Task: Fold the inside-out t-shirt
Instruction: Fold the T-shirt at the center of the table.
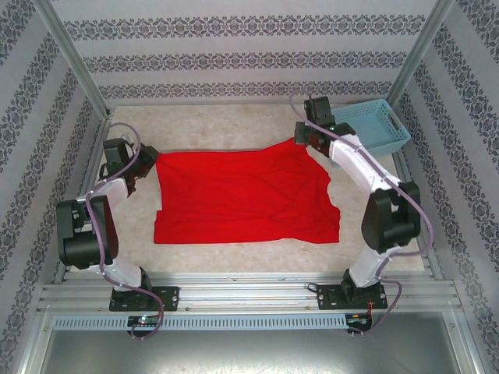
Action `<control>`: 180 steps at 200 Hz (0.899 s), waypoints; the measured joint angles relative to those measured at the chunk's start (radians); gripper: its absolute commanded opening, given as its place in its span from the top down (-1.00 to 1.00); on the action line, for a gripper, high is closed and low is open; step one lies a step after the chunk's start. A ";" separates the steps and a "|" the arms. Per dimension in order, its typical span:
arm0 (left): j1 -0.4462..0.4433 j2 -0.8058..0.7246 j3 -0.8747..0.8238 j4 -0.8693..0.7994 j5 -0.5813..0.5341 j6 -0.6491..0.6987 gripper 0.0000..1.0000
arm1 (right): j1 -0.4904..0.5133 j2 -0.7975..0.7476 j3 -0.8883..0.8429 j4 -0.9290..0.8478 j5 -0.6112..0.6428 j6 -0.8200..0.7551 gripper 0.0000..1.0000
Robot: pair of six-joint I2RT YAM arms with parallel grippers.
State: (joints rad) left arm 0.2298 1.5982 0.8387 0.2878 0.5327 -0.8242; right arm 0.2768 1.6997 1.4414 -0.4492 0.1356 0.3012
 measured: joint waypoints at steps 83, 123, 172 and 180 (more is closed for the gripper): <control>-0.023 -0.106 -0.164 0.004 -0.022 0.043 1.00 | 0.040 -0.371 -0.429 0.005 0.024 0.093 1.00; -0.030 -0.219 -0.273 0.037 -0.051 0.052 1.00 | 0.089 -0.526 -0.559 -0.034 0.048 0.150 1.00; -0.041 -0.336 -0.405 0.014 -0.154 0.038 0.96 | 0.132 -0.667 -0.690 -0.097 0.059 0.219 0.97; -0.041 -0.350 -0.429 0.004 -0.174 0.032 0.92 | 0.138 -0.674 -0.706 -0.100 0.059 0.230 0.95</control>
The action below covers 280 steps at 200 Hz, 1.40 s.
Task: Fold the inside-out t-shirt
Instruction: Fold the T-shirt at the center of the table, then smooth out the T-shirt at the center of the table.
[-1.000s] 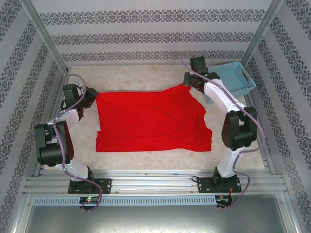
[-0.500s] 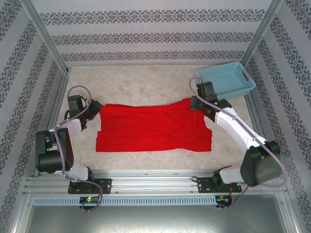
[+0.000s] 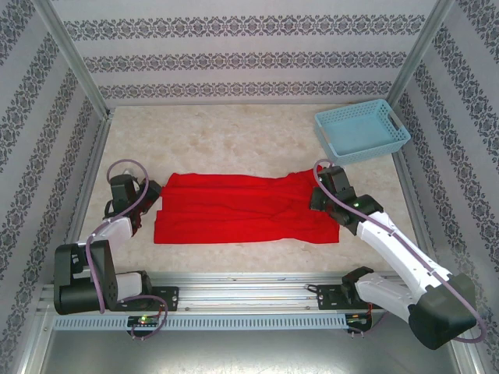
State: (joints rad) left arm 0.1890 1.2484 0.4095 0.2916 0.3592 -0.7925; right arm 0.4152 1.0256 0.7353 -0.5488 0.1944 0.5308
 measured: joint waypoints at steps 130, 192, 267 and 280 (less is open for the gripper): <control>-0.145 -0.124 0.261 -0.456 -0.251 0.051 -0.39 | 0.006 0.097 0.096 -0.014 0.021 0.038 -0.28; -0.359 0.447 0.741 -0.703 -0.456 0.226 -0.42 | 0.011 0.502 0.286 0.108 -0.103 0.020 -0.28; -0.324 0.650 0.811 -0.832 -0.574 0.264 -0.05 | -0.015 0.715 0.263 0.156 -0.140 0.074 -0.28; -0.298 0.640 0.782 -0.826 -0.574 0.260 0.10 | -0.033 0.708 0.242 0.174 -0.140 0.094 -0.25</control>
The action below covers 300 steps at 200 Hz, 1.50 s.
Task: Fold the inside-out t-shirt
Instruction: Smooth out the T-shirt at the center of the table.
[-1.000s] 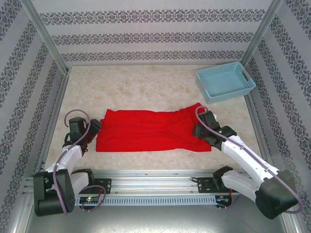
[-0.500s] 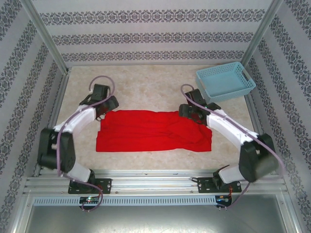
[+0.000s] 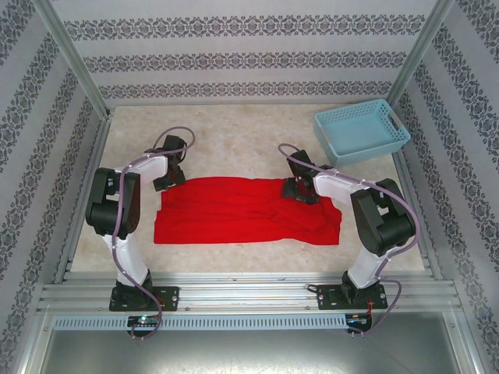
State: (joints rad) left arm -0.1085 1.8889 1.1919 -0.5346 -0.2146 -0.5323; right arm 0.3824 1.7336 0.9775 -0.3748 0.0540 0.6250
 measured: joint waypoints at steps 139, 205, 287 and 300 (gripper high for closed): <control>-0.021 -0.329 -0.168 0.056 0.016 -0.040 0.09 | -0.023 -0.071 -0.079 0.048 0.003 0.057 -0.24; -0.120 -0.190 -0.132 0.017 -0.004 -0.044 0.47 | -0.023 -0.078 -0.084 0.024 0.024 0.058 -0.24; 0.043 -0.275 -0.200 0.061 0.104 -0.032 1.00 | -0.047 -0.080 -0.084 0.010 0.034 0.057 -0.24; 0.062 -0.303 -0.210 0.080 0.151 -0.030 1.00 | -0.047 -0.084 -0.084 0.009 0.034 0.057 -0.24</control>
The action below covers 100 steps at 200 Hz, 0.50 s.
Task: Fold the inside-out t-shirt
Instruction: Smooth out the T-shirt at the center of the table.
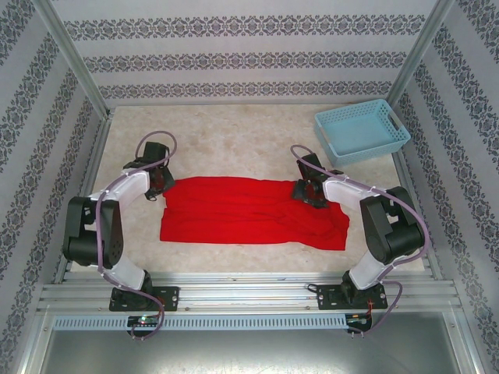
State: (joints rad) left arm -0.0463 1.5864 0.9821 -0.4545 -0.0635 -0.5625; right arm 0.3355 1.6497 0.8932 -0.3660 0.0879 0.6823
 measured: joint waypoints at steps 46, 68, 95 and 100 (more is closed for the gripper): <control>0.077 -0.102 -0.048 0.132 0.248 -0.010 1.00 | -0.006 -0.018 -0.005 -0.005 0.000 -0.002 -0.24; 0.094 -0.095 -0.040 0.146 0.270 -0.011 0.87 | -0.006 -0.021 -0.006 -0.006 0.000 -0.004 -0.24; 0.097 0.005 0.010 0.109 0.230 -0.016 0.41 | -0.006 -0.022 -0.006 -0.008 0.000 -0.004 -0.24; 0.098 0.021 0.013 0.102 0.217 -0.015 0.36 | -0.006 -0.023 -0.006 -0.009 0.000 -0.004 -0.24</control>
State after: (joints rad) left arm 0.0513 1.6070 0.9947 -0.3523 0.1532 -0.5774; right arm 0.3298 1.6272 0.8867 -0.3748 0.0883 0.6785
